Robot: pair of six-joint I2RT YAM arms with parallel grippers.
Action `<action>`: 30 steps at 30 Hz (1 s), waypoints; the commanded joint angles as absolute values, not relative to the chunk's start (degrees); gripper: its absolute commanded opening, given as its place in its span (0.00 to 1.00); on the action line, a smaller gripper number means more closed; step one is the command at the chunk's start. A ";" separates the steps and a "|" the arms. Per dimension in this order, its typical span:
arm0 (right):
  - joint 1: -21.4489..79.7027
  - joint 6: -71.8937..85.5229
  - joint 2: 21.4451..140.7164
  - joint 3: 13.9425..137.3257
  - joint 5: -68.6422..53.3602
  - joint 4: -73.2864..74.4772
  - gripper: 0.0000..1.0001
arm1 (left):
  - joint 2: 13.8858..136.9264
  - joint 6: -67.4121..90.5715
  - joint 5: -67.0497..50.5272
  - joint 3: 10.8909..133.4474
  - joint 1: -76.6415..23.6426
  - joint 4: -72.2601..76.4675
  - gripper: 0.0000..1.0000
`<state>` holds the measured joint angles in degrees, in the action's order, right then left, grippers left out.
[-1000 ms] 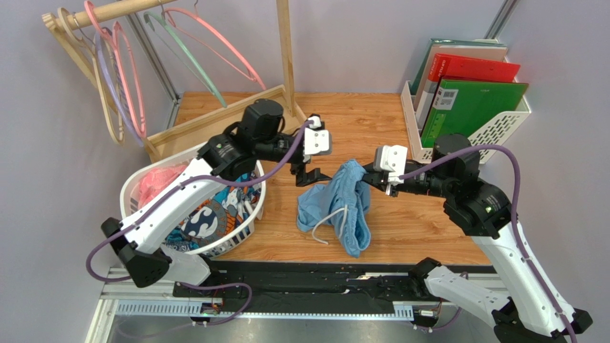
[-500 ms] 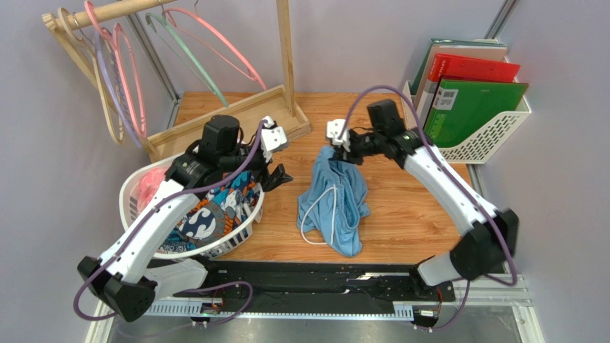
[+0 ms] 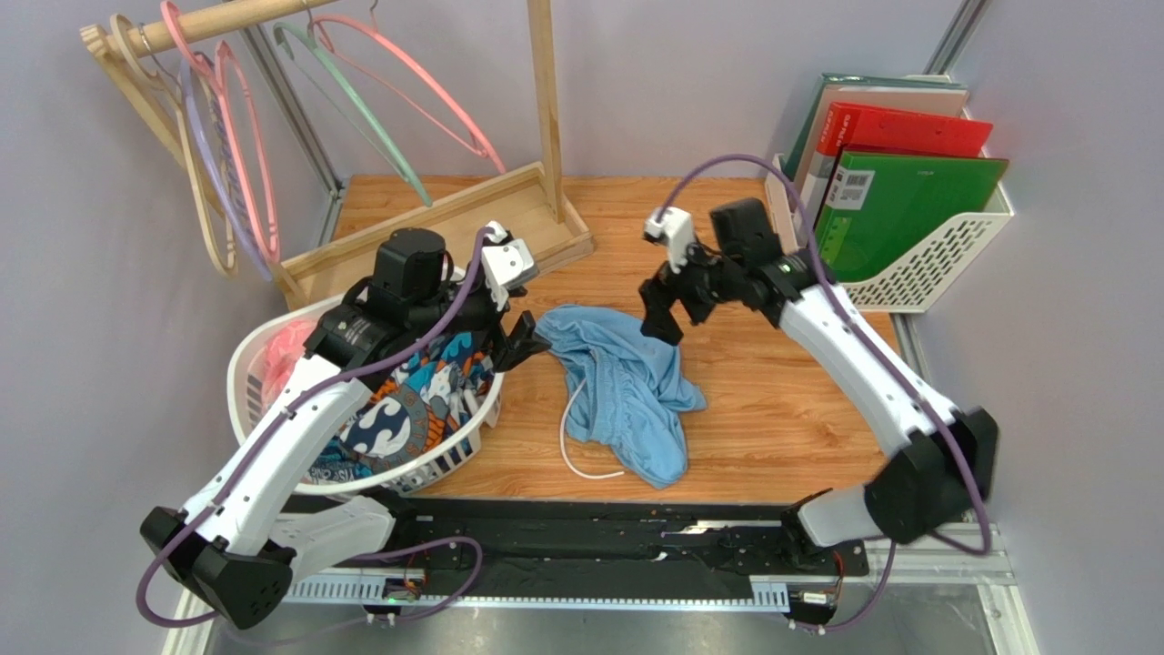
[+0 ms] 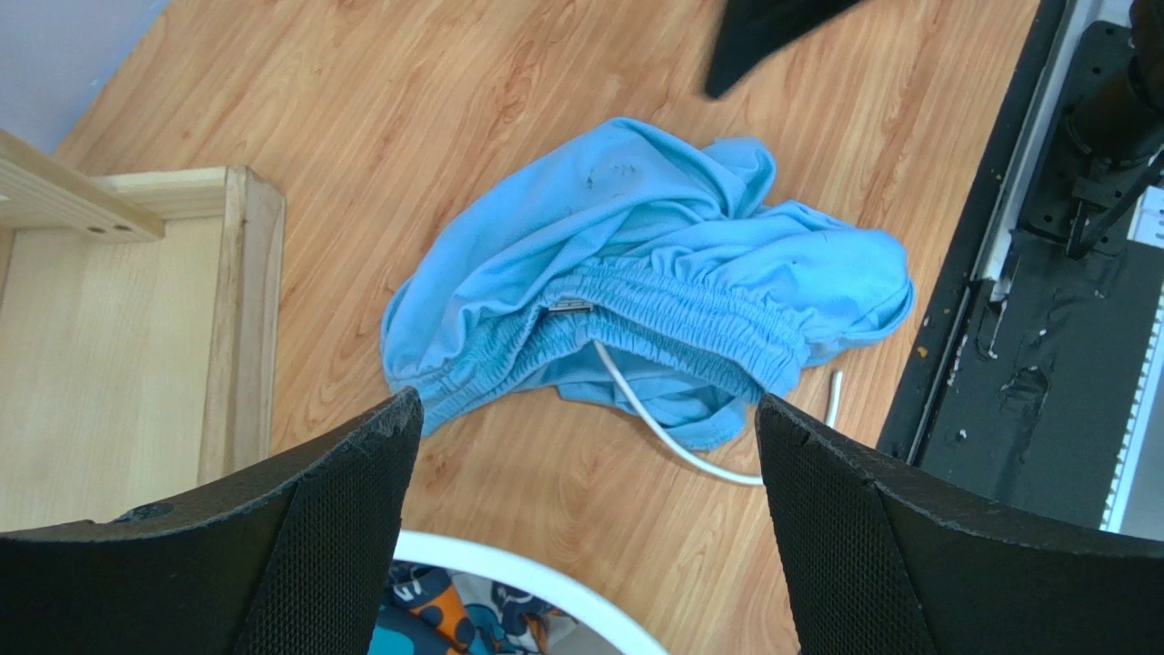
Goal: Place the shorts on the hanger
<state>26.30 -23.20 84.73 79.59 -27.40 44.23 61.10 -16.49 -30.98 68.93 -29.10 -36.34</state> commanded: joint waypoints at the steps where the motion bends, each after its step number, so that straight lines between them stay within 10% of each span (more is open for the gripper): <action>1: 26.28 -9.15 67.70 67.87 -24.34 47.20 0.95 | 63.36 -13.45 -31.91 70.31 -28.83 -32.70 0.95; 15: 55.62 -19.68 55.98 48.08 -7.74 30.86 0.73 | 62.32 -11.95 -28.83 70.14 -28.74 -33.13 0.95; 30: 67.50 -21.88 79.08 45.88 14.40 11.96 0.88 | 59.59 -12.39 -28.39 68.12 -26.81 -35.07 0.96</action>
<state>67.57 -21.32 75.72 44.97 5.76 19.88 61.30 -13.10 -27.90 68.84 -27.16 -34.85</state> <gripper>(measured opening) 0.901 0.957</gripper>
